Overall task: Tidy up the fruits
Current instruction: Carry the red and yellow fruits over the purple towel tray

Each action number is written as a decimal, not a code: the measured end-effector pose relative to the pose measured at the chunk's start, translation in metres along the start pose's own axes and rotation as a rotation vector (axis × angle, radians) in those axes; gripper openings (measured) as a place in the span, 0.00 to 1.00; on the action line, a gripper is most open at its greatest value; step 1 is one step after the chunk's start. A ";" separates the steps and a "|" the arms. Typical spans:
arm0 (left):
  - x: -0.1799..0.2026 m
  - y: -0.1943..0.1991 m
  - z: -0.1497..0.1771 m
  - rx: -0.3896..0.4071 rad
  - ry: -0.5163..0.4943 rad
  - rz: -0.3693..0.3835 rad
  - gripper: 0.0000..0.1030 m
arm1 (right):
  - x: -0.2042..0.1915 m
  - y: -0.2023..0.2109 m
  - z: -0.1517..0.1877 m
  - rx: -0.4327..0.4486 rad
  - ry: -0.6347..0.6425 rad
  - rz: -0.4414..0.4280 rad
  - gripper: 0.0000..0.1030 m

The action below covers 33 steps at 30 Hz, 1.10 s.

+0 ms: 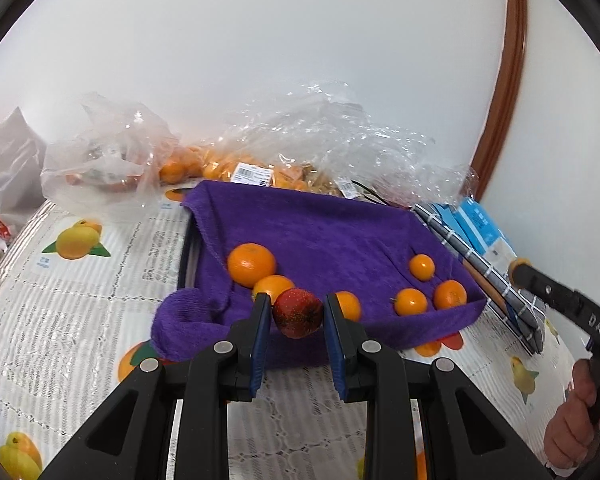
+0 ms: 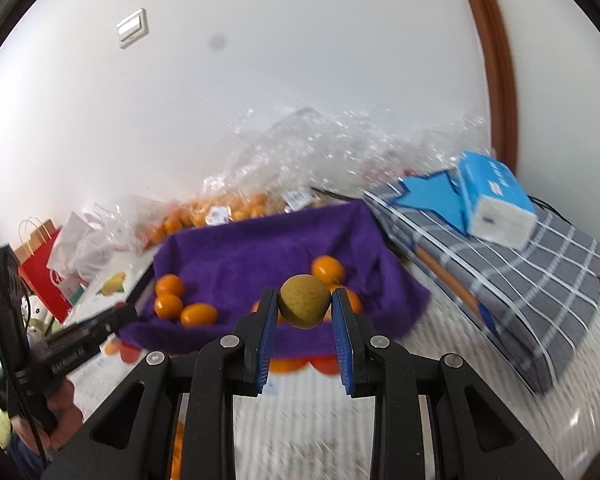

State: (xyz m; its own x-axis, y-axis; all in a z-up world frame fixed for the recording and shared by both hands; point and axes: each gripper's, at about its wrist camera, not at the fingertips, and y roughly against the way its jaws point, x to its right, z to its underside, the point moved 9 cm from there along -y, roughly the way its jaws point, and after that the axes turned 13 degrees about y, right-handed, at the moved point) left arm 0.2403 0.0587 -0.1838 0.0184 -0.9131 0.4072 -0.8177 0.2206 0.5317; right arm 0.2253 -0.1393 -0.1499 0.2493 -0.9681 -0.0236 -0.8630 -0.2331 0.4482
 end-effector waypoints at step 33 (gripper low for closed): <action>-0.030 -0.015 -0.008 -0.010 0.083 -0.062 0.24 | -0.007 -0.108 0.017 -0.205 0.032 -0.049 0.27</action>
State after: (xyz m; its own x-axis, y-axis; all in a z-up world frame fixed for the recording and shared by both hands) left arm 0.2564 0.0854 -0.1976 0.1164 -0.8936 0.4335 -0.8078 0.1688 0.5648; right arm 0.3091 -0.1088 -0.2130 0.3053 -0.9520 -0.0231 -0.7429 -0.2533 0.6196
